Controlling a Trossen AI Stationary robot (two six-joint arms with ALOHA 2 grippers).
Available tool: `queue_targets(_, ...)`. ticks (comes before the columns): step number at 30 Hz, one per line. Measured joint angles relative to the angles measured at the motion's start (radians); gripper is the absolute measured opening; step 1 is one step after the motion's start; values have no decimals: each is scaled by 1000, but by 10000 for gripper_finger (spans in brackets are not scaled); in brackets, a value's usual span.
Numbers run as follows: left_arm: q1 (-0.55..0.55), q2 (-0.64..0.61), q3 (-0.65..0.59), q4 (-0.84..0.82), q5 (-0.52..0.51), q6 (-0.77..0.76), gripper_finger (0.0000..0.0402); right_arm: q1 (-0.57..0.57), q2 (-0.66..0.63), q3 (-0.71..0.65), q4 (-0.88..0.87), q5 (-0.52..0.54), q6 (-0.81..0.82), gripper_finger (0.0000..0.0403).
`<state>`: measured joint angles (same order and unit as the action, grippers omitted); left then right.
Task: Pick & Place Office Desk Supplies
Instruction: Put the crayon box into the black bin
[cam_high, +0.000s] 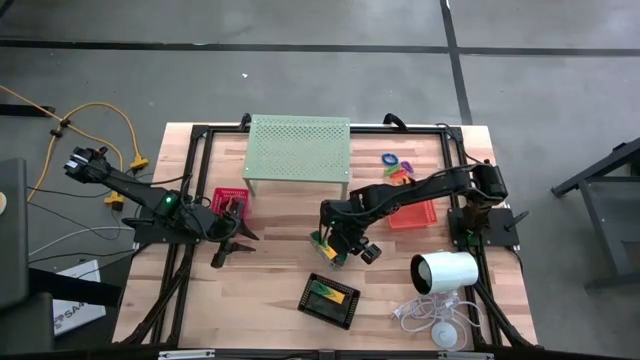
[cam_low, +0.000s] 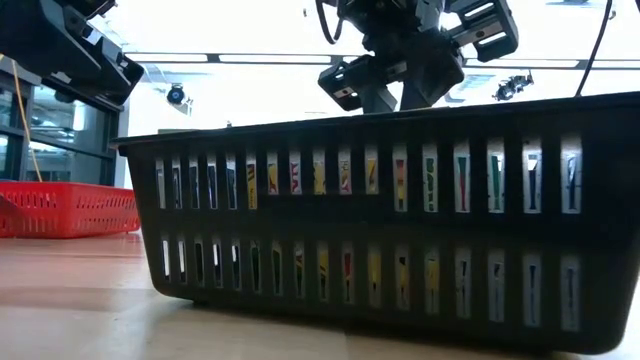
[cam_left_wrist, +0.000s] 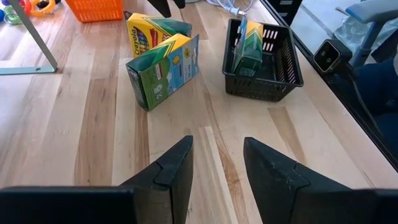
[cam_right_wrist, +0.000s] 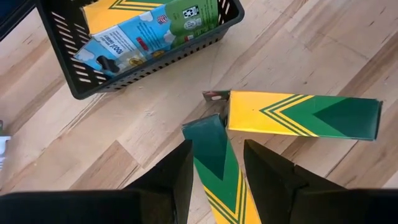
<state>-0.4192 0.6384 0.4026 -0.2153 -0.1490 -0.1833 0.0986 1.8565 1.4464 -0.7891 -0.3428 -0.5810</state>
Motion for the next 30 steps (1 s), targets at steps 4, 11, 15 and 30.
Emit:
queue_targets(4, 0, 0, 0, 0, 0, 0, 136, 0, 0, 0, 2, -8, 0, 130)
queue_targets(11, 0, 0, 0, 0, -5, 0, 136, 0, -1, 0, 16, -29, -24, 130)
queue_targets(15, 0, 0, 0, 0, -4, 0, 136, 0, -1, 0, 16, -23, -31, 130)
queue_targets(30, 0, 0, 0, 0, -3, 0, 136, 0, -1, 0, 22, 4, -26, 198)
